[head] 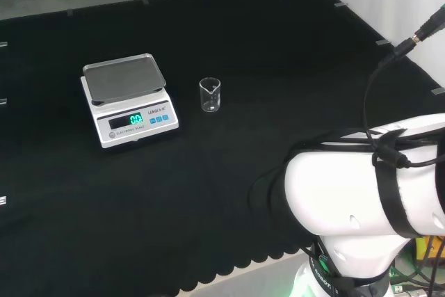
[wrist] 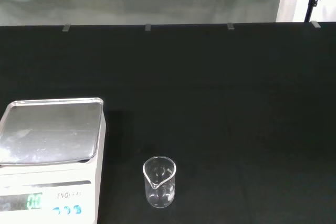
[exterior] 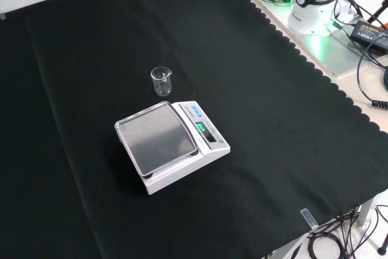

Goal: Pick up the beaker.

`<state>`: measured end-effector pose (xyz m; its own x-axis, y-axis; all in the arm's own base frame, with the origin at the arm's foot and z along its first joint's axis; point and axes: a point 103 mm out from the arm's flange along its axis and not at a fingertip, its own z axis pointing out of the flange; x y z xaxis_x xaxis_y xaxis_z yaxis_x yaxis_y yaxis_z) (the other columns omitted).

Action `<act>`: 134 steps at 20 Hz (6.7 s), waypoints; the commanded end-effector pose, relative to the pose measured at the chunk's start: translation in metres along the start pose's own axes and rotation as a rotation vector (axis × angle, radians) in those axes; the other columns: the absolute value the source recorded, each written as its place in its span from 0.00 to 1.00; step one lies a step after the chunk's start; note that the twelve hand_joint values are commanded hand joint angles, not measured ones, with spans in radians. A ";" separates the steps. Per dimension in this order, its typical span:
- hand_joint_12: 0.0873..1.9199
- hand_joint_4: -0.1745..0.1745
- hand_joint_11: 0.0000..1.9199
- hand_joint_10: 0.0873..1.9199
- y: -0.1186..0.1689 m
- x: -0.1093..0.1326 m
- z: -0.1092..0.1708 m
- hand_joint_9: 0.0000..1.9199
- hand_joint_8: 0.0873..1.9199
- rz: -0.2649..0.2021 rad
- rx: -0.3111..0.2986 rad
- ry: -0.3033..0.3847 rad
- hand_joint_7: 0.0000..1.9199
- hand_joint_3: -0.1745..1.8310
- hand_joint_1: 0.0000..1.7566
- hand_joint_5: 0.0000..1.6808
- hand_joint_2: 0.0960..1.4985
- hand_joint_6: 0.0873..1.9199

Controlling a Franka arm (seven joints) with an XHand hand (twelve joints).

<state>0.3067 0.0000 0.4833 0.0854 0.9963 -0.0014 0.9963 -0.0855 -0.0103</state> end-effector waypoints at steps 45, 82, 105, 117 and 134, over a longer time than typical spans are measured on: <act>0.76 0.38 0.07 0.44 0.149 0.009 0.161 0.00 0.35 -0.116 0.176 0.191 0.00 0.15 0.11 0.06 0.54 0.00; 0.76 0.31 0.06 0.44 0.182 0.012 0.311 0.00 0.35 -0.110 0.411 0.301 0.00 0.15 0.14 0.10 0.55 0.00; 0.76 0.31 0.06 0.43 0.178 0.022 0.369 0.00 0.35 -0.094 0.513 0.334 0.00 0.15 0.16 0.10 0.55 0.00; 0.72 0.26 0.16 0.45 0.178 0.031 0.379 0.07 0.41 -0.064 0.482 0.194 0.03 0.13 0.26 0.13 0.52 0.00; 0.41 0.13 0.62 0.23 0.179 0.039 0.383 0.54 0.44 -0.012 0.361 -0.024 0.26 0.15 0.47 0.26 0.49 0.00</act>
<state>0.4848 0.0208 0.0984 0.0772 0.9969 0.0166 0.9124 -0.0640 -0.4042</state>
